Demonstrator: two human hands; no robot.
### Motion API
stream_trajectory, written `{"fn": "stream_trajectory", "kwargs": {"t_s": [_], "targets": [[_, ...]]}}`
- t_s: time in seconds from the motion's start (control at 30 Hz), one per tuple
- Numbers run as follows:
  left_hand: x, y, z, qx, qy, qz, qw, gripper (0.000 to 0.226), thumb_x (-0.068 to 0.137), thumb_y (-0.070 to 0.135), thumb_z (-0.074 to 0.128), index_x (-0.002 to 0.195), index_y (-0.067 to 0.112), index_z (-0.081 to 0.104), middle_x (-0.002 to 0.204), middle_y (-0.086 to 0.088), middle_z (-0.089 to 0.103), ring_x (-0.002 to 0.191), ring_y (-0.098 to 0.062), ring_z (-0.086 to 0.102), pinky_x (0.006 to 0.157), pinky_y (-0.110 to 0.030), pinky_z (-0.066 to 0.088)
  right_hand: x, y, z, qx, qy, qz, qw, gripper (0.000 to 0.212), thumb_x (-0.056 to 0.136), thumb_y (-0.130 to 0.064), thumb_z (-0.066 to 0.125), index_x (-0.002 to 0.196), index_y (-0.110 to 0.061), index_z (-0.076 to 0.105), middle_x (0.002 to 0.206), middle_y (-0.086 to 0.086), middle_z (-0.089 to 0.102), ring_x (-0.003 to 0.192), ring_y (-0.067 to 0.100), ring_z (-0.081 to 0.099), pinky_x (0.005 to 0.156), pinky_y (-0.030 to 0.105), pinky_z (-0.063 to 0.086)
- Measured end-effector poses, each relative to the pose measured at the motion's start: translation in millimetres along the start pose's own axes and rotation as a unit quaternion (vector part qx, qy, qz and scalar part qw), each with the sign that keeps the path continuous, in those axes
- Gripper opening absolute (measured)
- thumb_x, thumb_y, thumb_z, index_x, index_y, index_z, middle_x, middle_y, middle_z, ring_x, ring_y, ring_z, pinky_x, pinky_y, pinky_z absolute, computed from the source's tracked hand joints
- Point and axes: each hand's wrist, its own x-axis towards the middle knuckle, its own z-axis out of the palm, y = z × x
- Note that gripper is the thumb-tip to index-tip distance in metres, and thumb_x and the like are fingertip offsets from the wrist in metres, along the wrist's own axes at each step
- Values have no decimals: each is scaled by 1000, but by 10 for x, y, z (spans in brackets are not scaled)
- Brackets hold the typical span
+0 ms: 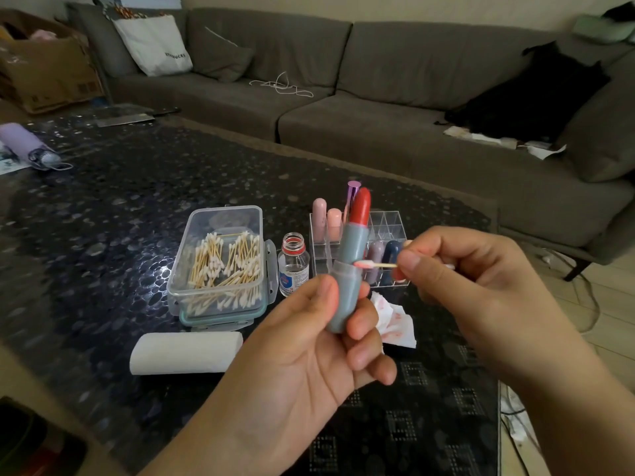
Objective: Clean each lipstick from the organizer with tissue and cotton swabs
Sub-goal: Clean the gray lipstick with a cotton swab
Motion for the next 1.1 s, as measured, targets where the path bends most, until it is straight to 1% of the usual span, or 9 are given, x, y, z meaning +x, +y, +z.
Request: {"fn": "stream_trajectory", "kwargs": {"t_s": [0.1, 0.2, 0.27, 0.43, 0.67, 0.8, 0.87, 1.03, 1.1], "targets": [[17, -22, -26, 7, -8, 1, 1000, 30, 89, 32, 61, 100, 5, 67, 75, -6, 58, 60, -14, 54, 64, -33, 51, -4, -4, 18, -2, -4, -5, 1000, 15, 78, -28, 66, 66, -19, 68, 52, -7, 53, 51, 1, 44, 53, 11, 37], [9, -33, -11, 30, 22, -2, 999, 35, 91, 37, 51, 91, 7, 69, 67, -3, 53, 53, -11, 48, 60, -30, 50, -17, 14, 41, -23, -16, -24, 999, 26, 76, -39, 65, 73, -14, 67, 59, 13, 53, 54, 27, 41, 54, 19, 38], [1, -26, 10, 30, 26, -8, 999, 39, 91, 37, 44, 87, 8, 69, 63, -1, 49, 50, -10, 44, 58, -29, 50, -16, 14, 51, -31, -24, -29, 999, 27, 75, -42, 62, 74, -15, 68, 62, 13, 56, 55, 30, 43, 54, 21, 39], [11, 0, -8, -24, -10, -31, 999, 37, 98, 34, 43, 94, 4, 64, 67, -3, 49, 53, -11, 44, 63, -30, 50, 7, 6, -9, -6, -9, -5, 1000, 15, 77, -26, 65, 64, -20, 69, 50, -9, 53, 49, -1, 43, 51, 8, 36], [1, -3, -18, -19, -5, -12, 1000, 32, 96, 33, 48, 97, 6, 66, 70, -4, 52, 57, -12, 47, 63, -31, 50, -5, -13, 1, -18, 0, -9, 1000, 17, 79, -27, 62, 63, -22, 67, 48, -11, 50, 47, -1, 40, 50, 8, 34], [7, -38, -11, 8, 34, 18, 999, 30, 85, 35, 62, 94, 7, 68, 69, -4, 53, 54, -13, 47, 58, -31, 49, -22, -15, 44, -65, -8, -40, 997, 24, 78, -41, 64, 72, -18, 67, 59, 10, 57, 55, 32, 46, 51, 27, 39], [2, -39, -13, 7, 33, 26, 999, 27, 83, 33, 68, 95, 8, 67, 71, -6, 54, 56, -13, 49, 59, -31, 50, -27, -17, 60, -80, -6, -45, 996, 27, 78, -43, 61, 75, -17, 67, 61, 11, 59, 57, 35, 48, 51, 33, 40], [-7, -9, -12, 12, 20, 30, 999, 22, 85, 29, 67, 97, 10, 68, 75, -7, 57, 57, -14, 51, 61, -30, 50, -37, -28, 34, -87, -3, -57, 995, 22, 80, -39, 67, 68, -21, 68, 55, -10, 59, 49, -2, 51, 51, 5, 38], [-7, 6, 17, 7, 19, 34, 999, 21, 85, 27, 67, 97, 9, 66, 75, -8, 58, 57, -14, 51, 60, -30, 50, -43, -28, 31, -87, 3, -51, 995, 18, 81, -35, 63, 67, -23, 67, 51, -18, 56, 48, -4, 52, 50, 1, 35]]}}
